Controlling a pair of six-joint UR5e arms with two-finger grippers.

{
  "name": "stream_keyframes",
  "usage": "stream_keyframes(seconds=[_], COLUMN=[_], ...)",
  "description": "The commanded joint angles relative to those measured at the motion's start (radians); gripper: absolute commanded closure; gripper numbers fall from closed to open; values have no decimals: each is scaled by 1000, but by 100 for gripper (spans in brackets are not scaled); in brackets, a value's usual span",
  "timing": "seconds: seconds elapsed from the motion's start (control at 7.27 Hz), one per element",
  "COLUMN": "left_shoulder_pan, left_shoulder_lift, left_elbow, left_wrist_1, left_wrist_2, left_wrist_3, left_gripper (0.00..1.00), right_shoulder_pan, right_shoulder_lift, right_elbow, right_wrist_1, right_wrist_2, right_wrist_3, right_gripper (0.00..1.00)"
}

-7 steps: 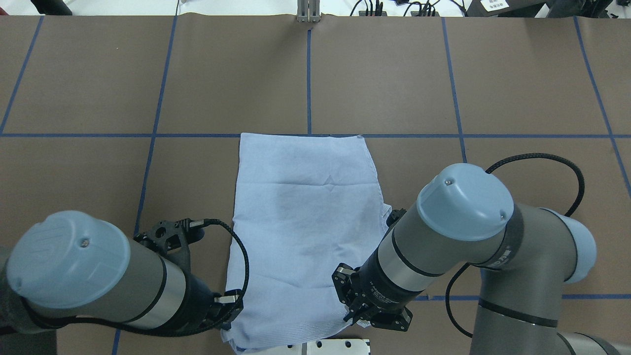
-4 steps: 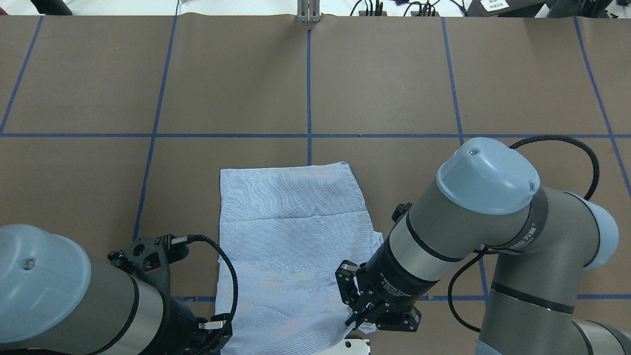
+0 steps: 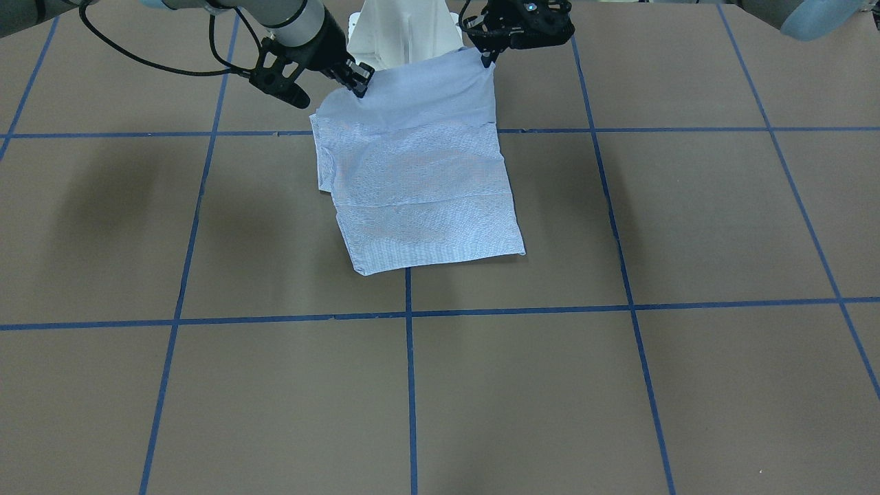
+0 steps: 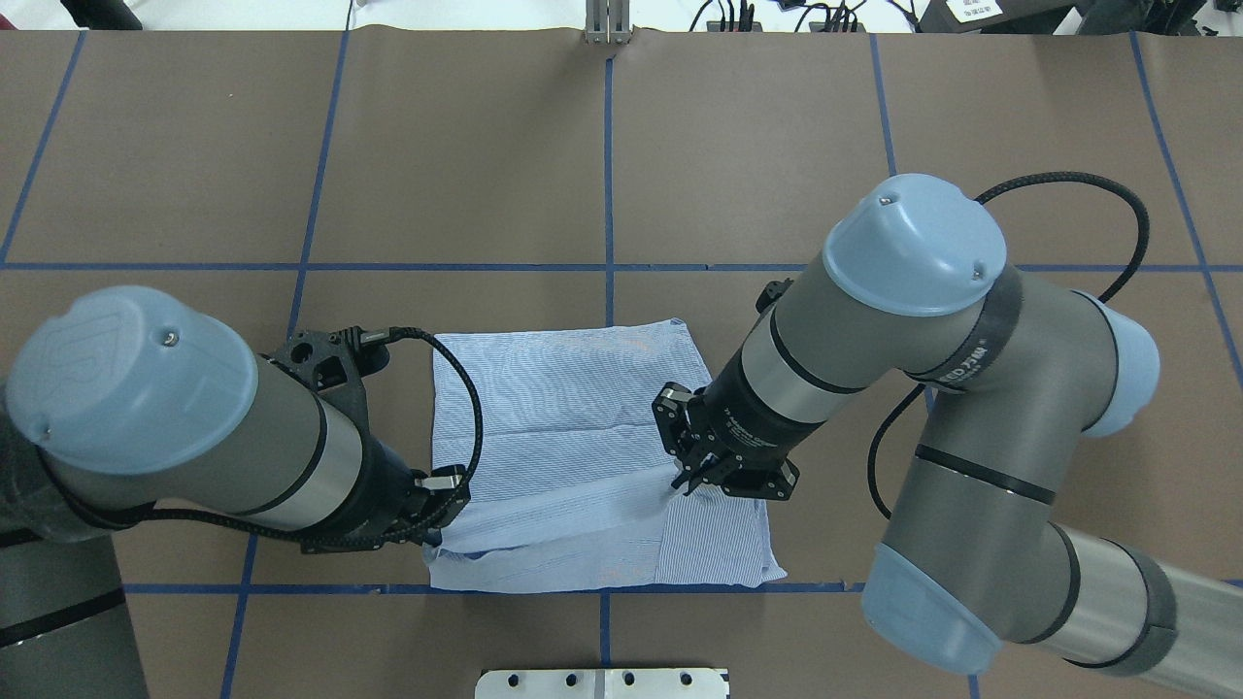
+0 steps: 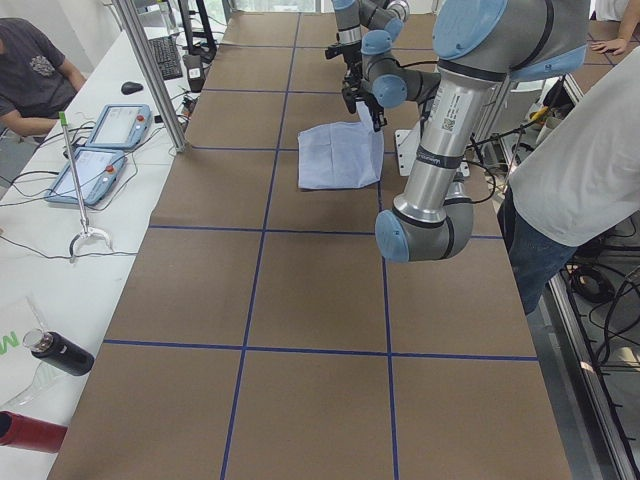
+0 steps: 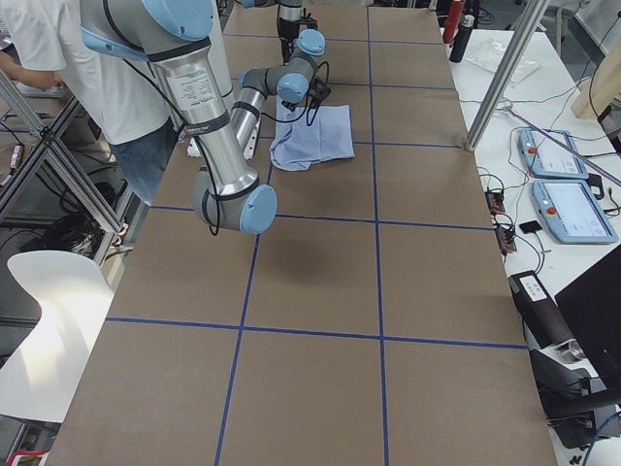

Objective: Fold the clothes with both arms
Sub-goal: 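Lift the near edge and carry it away from the robot with both grippers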

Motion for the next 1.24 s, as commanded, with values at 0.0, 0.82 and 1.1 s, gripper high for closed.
stream_keyframes(seconds=[0.0, 0.82, 1.1], left_shoulder_pan=[-94, -210, -210], left_shoulder_lift=[-2, -5, -5], left_elbow=[102, 442, 492], left_wrist_1=[-42, -402, -453], left_wrist_2=[-1, -1, -1], left_wrist_3=[72, 164, 167], left_gripper=[100, 100, 100], right_shoulder_pan=[25, 83, 83], right_shoulder_lift=[93, 221, 262], right_elbow=[-156, -493, -586], right_wrist_1=[6, 230, 277], right_wrist_2=[-75, -132, -169], right_wrist_3=[-82, -156, -183], right_gripper=[100, 100, 100])
